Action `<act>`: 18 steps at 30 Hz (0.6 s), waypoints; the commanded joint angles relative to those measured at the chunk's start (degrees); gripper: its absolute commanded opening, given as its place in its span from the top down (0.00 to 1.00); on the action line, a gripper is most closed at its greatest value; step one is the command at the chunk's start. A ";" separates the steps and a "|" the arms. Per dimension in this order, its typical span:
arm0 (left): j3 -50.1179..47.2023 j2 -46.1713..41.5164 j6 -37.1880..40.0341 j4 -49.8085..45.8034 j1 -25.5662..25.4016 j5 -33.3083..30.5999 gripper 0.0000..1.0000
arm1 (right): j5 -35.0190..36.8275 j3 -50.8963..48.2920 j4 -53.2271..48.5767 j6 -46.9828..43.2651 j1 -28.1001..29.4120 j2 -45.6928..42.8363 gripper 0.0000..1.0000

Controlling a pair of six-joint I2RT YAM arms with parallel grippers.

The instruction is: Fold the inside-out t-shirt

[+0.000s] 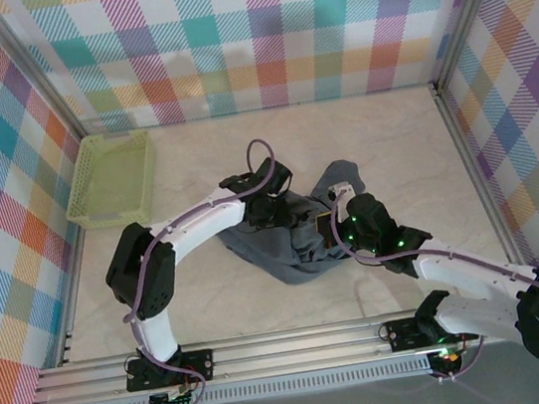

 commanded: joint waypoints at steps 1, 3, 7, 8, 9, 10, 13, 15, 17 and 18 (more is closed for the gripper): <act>2.68 -0.33 1.07 -1.17 1.40 -0.13 0.88 | 7.30 2.64 -6.76 1.32 -0.63 -0.84 1.00; 3.34 -2.51 1.47 -0.76 4.90 1.00 1.00 | 7.30 6.10 -9.77 0.39 -3.59 -0.65 1.00; 8.48 -9.48 1.71 1.56 15.17 5.56 1.00 | 1.68 19.69 -16.23 -2.39 -14.08 0.55 1.00; 10.60 -10.88 1.81 2.17 17.43 6.79 1.00 | 1.27 24.17 -18.07 -3.34 -15.68 1.19 1.00; 12.27 -12.12 1.67 2.63 19.00 7.60 1.00 | 1.47 27.73 -19.30 -4.15 -16.61 1.57 1.00; 13.29 -13.62 1.31 3.64 20.71 8.06 1.00 | 1.97 31.15 -20.37 -4.96 -17.36 1.57 1.00; 9.56 -20.71 0.11 8.83 24.07 7.49 1.00 | 2.55 36.15 -21.98 -5.83 -19.09 -0.78 1.00; 2.88 -25.39 -1.01 12.27 25.84 6.25 1.00 | 3.29 35.52 -22.50 -6.23 -19.84 -3.95 1.00; -4.46 -28.46 -2.32 14.36 27.92 7.29 1.00 | 2.94 31.39 -22.75 -5.83 -19.92 -7.19 1.00; -6.70 -28.55 -2.38 14.06 28.42 7.84 1.00 | 1.84 28.67 -22.71 -5.46 -19.92 -8.40 1.00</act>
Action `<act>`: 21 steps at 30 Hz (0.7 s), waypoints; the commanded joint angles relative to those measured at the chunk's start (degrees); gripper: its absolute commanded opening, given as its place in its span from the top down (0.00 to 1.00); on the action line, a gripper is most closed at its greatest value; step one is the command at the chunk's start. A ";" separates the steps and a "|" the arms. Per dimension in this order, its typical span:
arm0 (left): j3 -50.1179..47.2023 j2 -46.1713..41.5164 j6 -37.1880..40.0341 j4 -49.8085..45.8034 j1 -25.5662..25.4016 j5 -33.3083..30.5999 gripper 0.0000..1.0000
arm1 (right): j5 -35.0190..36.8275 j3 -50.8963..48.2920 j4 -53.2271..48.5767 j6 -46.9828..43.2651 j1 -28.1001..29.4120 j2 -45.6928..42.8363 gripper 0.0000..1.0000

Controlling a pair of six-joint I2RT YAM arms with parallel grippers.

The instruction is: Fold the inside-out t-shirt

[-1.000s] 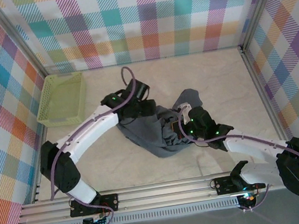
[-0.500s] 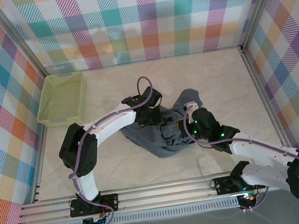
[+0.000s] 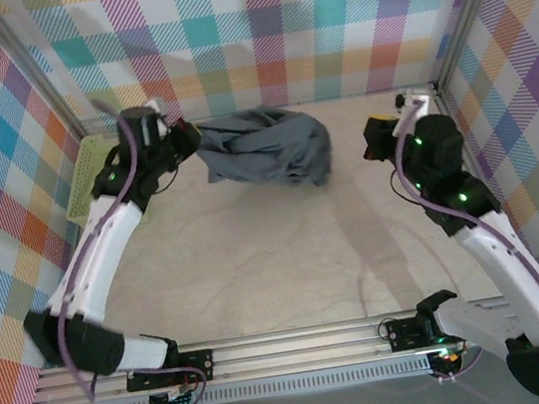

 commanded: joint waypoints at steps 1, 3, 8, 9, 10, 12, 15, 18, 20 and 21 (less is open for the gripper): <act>-8.96 1.21 -1.24 0.83 1.76 3.20 1.00 | -2.92 -9.07 -3.47 -0.54 -0.17 -3.38 1.00; -11.87 3.96 0.05 1.39 1.47 8.97 1.00 | -8.73 -17.53 0.19 1.51 -0.16 -4.49 1.00; -16.91 6.69 3.31 2.61 -7.14 11.51 1.00 | -16.93 -27.77 8.52 6.72 3.73 1.77 0.89; -17.80 6.40 2.96 3.24 -8.27 11.53 1.00 | -16.41 -27.73 9.65 7.25 5.01 3.64 0.74; -19.26 5.64 1.88 4.34 -9.34 11.76 1.00 | -15.92 -27.07 11.00 7.85 6.34 5.99 0.64; -21.78 3.59 0.14 5.60 -10.87 11.44 1.00 | -15.13 -24.61 13.13 9.80 7.64 11.60 0.47; -25.38 -1.79 -1.75 5.52 -14.12 7.22 1.00 | -16.17 -17.74 14.32 12.31 9.12 22.61 0.38; -30.59 -8.19 -4.30 5.61 -17.31 3.55 1.00 | -16.15 -10.03 15.16 14.06 10.74 33.49 0.33; -34.77 -12.97 -6.24 5.18 -18.44 1.84 1.00 | -17.27 -4.59 15.37 15.18 11.20 40.33 0.34; -36.67 -15.06 -6.97 4.79 -18.62 1.23 1.00 | -17.32 -2.26 15.33 15.41 11.58 43.00 0.34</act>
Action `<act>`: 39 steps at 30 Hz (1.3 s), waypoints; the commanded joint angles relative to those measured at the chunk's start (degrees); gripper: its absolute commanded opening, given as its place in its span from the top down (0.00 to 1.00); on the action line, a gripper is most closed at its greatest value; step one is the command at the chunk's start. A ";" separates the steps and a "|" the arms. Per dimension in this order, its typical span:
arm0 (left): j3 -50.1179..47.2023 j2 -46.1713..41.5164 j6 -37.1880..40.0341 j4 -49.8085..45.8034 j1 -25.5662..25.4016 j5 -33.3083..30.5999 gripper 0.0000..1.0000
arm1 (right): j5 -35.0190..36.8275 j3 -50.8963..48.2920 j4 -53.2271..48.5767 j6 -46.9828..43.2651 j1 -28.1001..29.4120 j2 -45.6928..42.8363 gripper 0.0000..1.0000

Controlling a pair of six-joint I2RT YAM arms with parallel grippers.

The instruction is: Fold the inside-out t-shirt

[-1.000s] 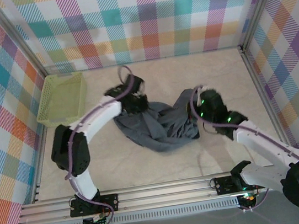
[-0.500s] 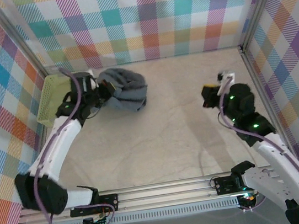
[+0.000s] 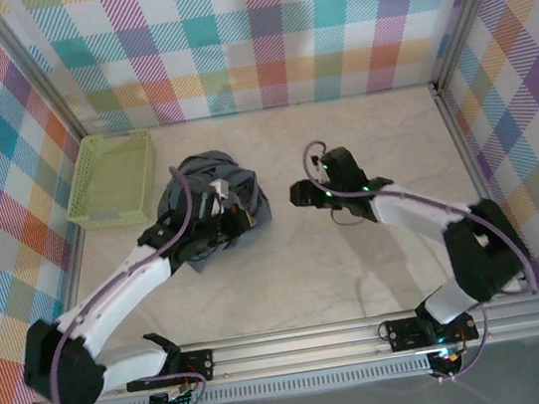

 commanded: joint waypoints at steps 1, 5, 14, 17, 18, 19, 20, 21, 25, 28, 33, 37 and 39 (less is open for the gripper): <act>-6.55 -6.61 -4.23 -0.61 -1.15 -4.43 1.00 | -1.62 8.08 1.92 2.84 1.74 8.23 0.35; -11.97 -13.35 -5.01 -2.89 -1.16 -6.06 1.00 | -1.24 18.02 -2.06 2.99 5.33 17.69 0.37; -15.65 -17.07 -5.95 -4.22 -1.12 -8.82 1.00 | 2.16 29.97 -11.46 2.80 9.51 29.52 0.54; -16.89 -17.48 -6.46 -6.03 -1.07 -11.53 1.00 | 3.82 30.65 -12.40 1.88 8.87 28.35 0.96; -17.23 -17.59 -7.14 -7.58 -1.04 -13.20 1.00 | 3.66 29.31 -11.44 1.25 8.43 26.30 1.00; -17.58 -17.59 -7.78 -8.60 -0.91 -14.66 1.00 | 3.65 28.00 -10.89 0.97 7.97 24.35 1.00; -18.27 -17.45 -8.51 -9.65 -0.73 -16.08 1.00 | 3.58 25.80 -9.89 0.55 7.49 21.54 1.00; -18.89 -17.11 -9.45 -10.59 -0.44 -17.16 0.98 | 3.56 22.87 -8.52 0.23 6.79 18.31 1.00; -20.38 -12.59 -11.88 -12.96 0.85 -18.69 0.89 | -2.48 9.82 -1.26 0.56 2.51 7.23 1.00; -18.46 -6.36 -10.38 -14.24 0.96 -19.09 0.79 | -6.26 1.00 5.14 -0.68 1.06 0.91 1.00; -7.83 0.92 -4.20 -19.87 0.50 -21.18 0.63 | -10.12 -7.73 13.38 -2.35 1.06 -4.98 1.00; 1.22 -0.43 0.88 -18.92 -3.53 -23.00 0.44 | -10.91 -9.61 14.35 -2.61 1.17 -7.20 1.00; 4.42 1.59 2.91 -16.02 -4.70 -18.76 0.38 | -11.28 -10.37 15.24 -2.57 1.25 -8.50 1.00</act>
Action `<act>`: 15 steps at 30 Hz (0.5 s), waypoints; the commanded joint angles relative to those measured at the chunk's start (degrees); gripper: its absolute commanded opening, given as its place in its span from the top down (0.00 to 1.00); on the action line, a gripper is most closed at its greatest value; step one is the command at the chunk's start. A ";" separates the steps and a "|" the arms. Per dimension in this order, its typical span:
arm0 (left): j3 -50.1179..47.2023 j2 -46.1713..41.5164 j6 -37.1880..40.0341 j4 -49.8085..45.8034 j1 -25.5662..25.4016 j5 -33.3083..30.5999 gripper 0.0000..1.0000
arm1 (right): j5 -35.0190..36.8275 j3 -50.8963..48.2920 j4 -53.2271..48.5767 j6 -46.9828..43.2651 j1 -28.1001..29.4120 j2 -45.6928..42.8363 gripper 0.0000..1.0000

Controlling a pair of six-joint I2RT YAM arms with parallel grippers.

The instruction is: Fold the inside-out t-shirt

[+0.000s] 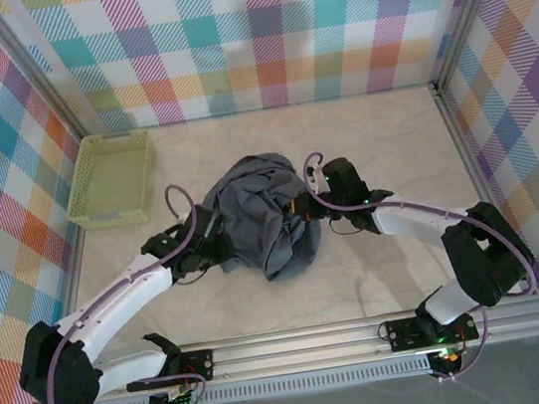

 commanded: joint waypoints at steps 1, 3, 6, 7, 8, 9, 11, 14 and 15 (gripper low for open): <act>6.11 2.40 5.14 2.27 -2.46 3.60 0.37 | -2.69 -0.84 5.61 -1.19 0.39 -4.08 1.00; 9.22 6.58 5.88 3.82 -4.13 5.99 0.32 | -2.68 -0.94 5.15 -1.24 0.55 -5.80 1.00; 12.05 12.21 5.39 7.01 -5.40 8.70 0.28 | -2.76 -0.71 4.44 -1.36 0.95 -8.74 1.00; 12.54 13.50 5.04 8.07 -5.58 9.22 0.26 | -2.98 -0.44 3.86 -1.44 1.09 -9.38 1.00; 12.98 15.01 4.41 9.02 -5.68 9.67 0.25 | -3.03 -0.22 3.29 -1.61 1.30 -10.17 1.00; 13.10 16.18 4.16 10.74 -5.77 10.79 0.24 | -3.03 -0.10 2.79 -1.76 1.53 -10.79 1.00; 14.00 18.89 3.76 12.32 -5.77 10.87 0.23 | -3.12 0.05 2.16 -2.09 1.63 -11.73 1.00; 16.30 23.18 3.31 9.18 -5.60 5.10 0.35 | -2.97 0.01 1.21 -3.06 1.73 -13.34 1.00; 16.15 23.76 3.33 8.81 -5.36 3.42 0.42 | -2.82 -0.01 0.46 -3.93 1.76 -14.23 1.00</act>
